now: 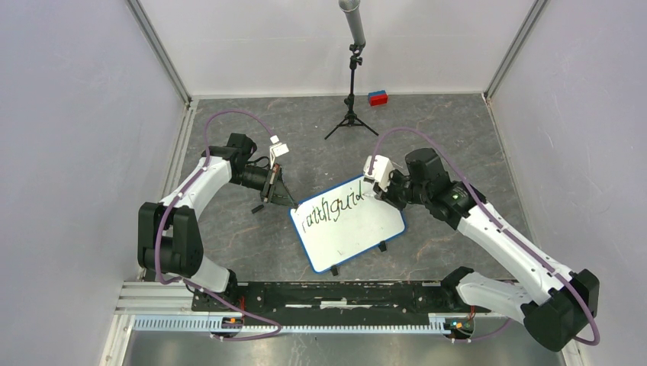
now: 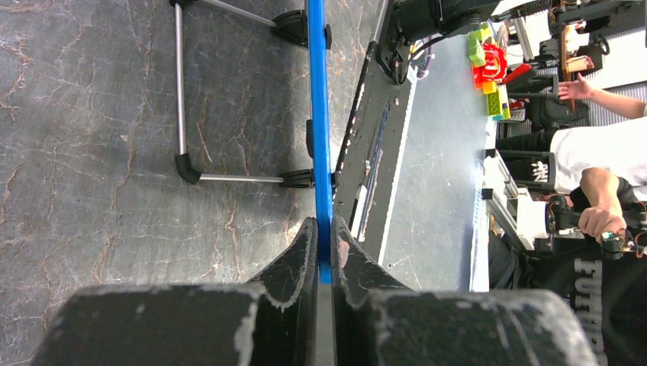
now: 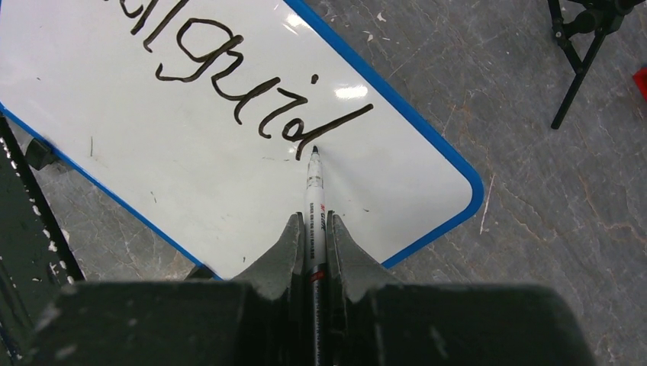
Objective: Write a sentence on the whiteboard
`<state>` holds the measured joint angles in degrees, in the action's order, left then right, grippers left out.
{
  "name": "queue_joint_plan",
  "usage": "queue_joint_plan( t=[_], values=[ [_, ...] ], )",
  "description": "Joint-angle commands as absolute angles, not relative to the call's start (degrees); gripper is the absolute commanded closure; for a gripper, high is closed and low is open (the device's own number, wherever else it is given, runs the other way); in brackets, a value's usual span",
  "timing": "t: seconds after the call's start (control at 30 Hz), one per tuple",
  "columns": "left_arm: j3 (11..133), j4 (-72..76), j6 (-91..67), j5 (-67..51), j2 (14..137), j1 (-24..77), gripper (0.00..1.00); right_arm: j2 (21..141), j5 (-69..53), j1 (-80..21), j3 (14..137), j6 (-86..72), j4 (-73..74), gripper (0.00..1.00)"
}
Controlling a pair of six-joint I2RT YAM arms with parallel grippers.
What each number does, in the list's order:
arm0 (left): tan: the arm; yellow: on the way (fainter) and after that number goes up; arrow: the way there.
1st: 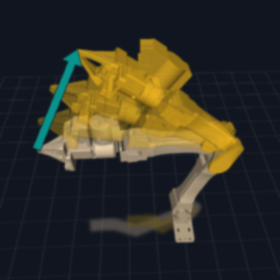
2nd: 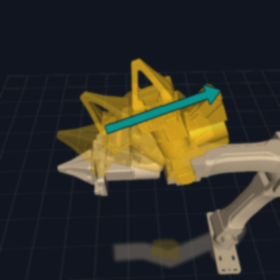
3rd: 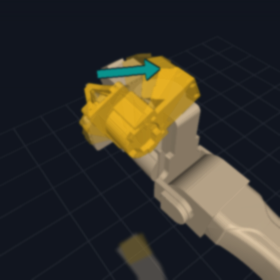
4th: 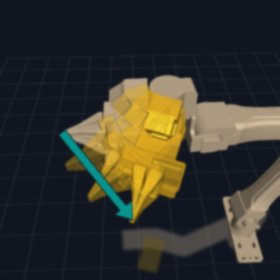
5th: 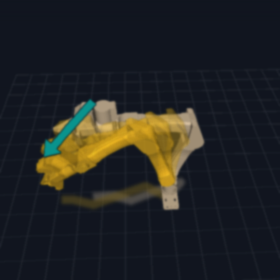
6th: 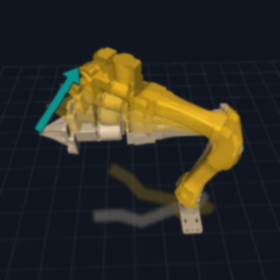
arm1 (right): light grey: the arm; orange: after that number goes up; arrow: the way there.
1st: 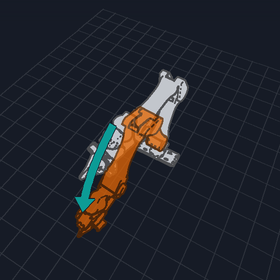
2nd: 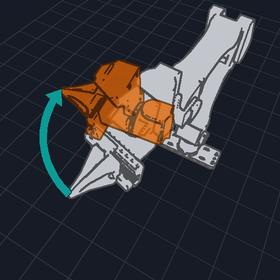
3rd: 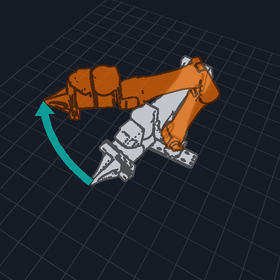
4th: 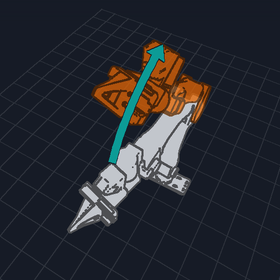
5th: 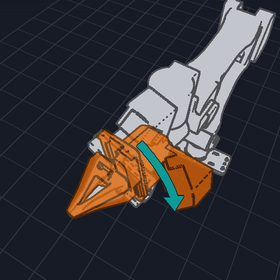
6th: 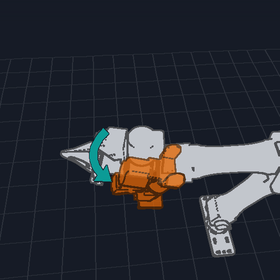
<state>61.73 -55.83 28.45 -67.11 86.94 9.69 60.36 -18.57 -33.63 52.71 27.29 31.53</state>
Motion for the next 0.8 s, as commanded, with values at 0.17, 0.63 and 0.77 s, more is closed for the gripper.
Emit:
queue_joint_plan(
  t=[0.17, 0.63, 0.77],
  values=[
    [60.29, -57.0, 32.14, -66.19, 86.57, 10.81, 0.98, 61.83, -15.62, -33.41, 54.15, 27.57, 28.38, 1.0],
    [60.29, -56.96, 32.18, -66.26, 86.84, 10.81, 0.97, 61.0, -11.61, -31.38, 54.35, 29.7, 30.15, 1.0],
    [60.29, -56.99, 32.24, -66.27, 86.9, 10.81, 0.97, 61.52, -12.79, -31.21, 55.43, 29.4, 29.54, 1.0]
  ],
)
